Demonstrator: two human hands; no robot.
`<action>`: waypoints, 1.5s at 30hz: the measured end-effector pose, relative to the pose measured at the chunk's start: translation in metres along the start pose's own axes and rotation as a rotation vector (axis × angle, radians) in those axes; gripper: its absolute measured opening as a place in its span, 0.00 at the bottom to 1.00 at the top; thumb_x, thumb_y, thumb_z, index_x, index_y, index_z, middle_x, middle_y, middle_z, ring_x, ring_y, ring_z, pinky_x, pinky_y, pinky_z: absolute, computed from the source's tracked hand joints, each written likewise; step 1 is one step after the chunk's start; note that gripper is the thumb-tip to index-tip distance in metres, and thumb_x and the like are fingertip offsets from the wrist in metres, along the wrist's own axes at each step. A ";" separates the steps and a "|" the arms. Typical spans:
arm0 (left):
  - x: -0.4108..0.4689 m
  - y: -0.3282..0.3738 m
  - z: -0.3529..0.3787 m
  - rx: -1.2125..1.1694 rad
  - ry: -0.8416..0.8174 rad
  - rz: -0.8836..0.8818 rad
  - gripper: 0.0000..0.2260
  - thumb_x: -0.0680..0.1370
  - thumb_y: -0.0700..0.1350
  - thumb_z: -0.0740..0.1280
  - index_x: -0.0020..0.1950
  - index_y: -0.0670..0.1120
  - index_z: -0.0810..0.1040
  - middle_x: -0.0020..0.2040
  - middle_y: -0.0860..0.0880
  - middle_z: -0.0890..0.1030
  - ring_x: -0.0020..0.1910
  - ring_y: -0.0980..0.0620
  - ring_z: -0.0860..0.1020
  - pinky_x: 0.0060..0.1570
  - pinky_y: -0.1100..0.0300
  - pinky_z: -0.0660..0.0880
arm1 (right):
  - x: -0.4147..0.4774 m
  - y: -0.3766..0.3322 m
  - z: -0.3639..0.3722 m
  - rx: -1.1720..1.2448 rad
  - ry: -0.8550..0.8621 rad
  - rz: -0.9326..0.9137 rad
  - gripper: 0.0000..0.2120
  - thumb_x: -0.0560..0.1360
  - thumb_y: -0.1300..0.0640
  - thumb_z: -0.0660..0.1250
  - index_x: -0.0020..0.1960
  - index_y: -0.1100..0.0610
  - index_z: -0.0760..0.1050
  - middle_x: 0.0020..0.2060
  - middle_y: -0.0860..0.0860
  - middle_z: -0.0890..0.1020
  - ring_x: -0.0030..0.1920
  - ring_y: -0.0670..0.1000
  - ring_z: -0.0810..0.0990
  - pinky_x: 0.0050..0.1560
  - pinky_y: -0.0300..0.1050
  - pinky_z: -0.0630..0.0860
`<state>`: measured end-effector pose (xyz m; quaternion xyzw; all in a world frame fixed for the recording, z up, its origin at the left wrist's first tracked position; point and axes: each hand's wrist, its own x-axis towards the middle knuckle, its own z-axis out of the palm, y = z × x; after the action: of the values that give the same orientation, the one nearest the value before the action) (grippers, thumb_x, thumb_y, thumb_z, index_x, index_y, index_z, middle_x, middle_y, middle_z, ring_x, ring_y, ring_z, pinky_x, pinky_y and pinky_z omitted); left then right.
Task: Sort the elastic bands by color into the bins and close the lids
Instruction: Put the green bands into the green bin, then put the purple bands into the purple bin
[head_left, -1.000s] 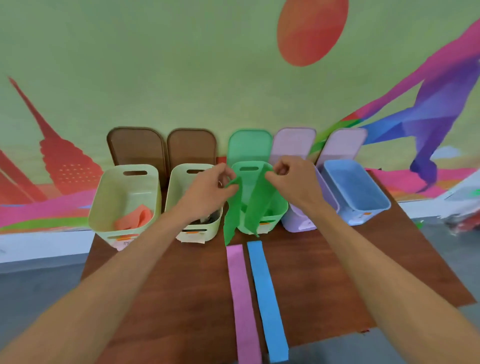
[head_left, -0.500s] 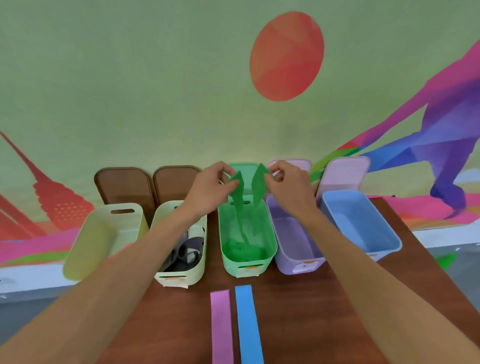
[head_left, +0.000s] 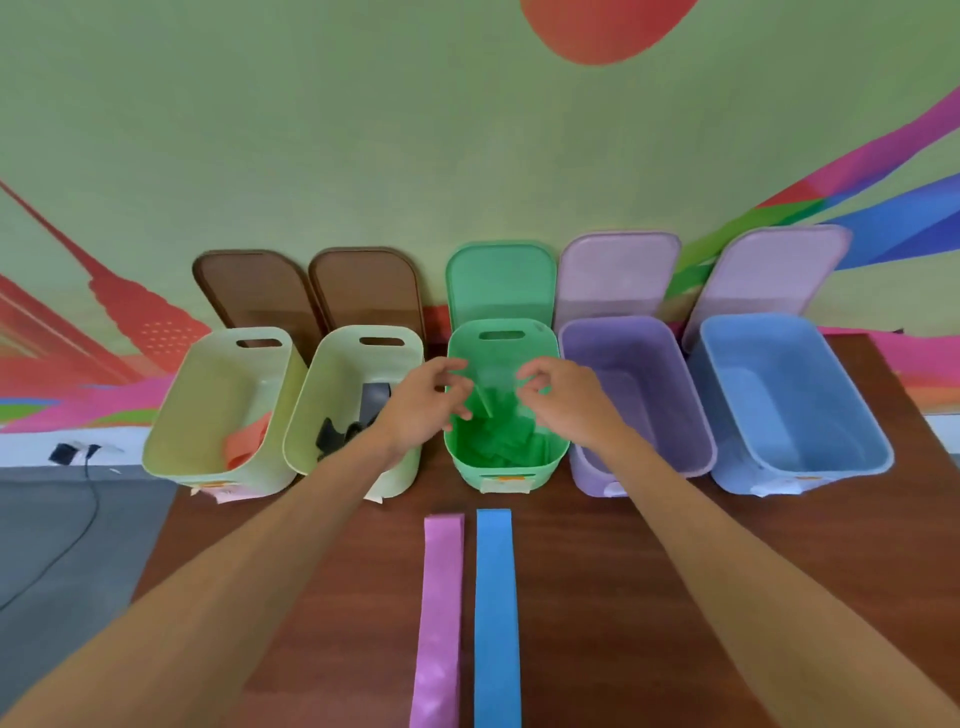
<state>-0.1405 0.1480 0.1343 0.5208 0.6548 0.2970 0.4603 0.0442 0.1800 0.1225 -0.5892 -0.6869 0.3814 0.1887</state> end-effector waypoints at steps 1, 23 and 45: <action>-0.003 -0.004 -0.001 0.000 -0.007 -0.005 0.13 0.80 0.43 0.62 0.65 0.46 0.72 0.53 0.49 0.79 0.39 0.53 0.82 0.38 0.60 0.77 | -0.001 0.003 0.005 0.014 -0.025 0.010 0.12 0.76 0.57 0.64 0.58 0.54 0.78 0.52 0.51 0.82 0.43 0.50 0.81 0.53 0.46 0.78; -0.049 -0.197 0.024 0.422 -0.107 -0.063 0.16 0.75 0.39 0.67 0.62 0.46 0.75 0.58 0.47 0.71 0.50 0.50 0.76 0.55 0.57 0.75 | -0.093 0.066 0.132 -0.107 -0.412 0.247 0.09 0.75 0.59 0.63 0.49 0.56 0.82 0.47 0.50 0.84 0.48 0.50 0.81 0.50 0.41 0.77; -0.048 -0.206 0.031 0.603 0.058 0.133 0.02 0.77 0.42 0.66 0.49 0.46 0.78 0.52 0.48 0.76 0.52 0.49 0.73 0.50 0.55 0.70 | -0.075 0.083 0.145 -0.095 -0.334 0.224 0.10 0.76 0.60 0.62 0.52 0.57 0.80 0.50 0.50 0.83 0.51 0.48 0.80 0.52 0.40 0.76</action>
<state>-0.1951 0.0418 -0.0429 0.6670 0.6906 0.1334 0.2458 0.0148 0.0665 -0.0177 -0.5988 -0.6560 0.4594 0.0006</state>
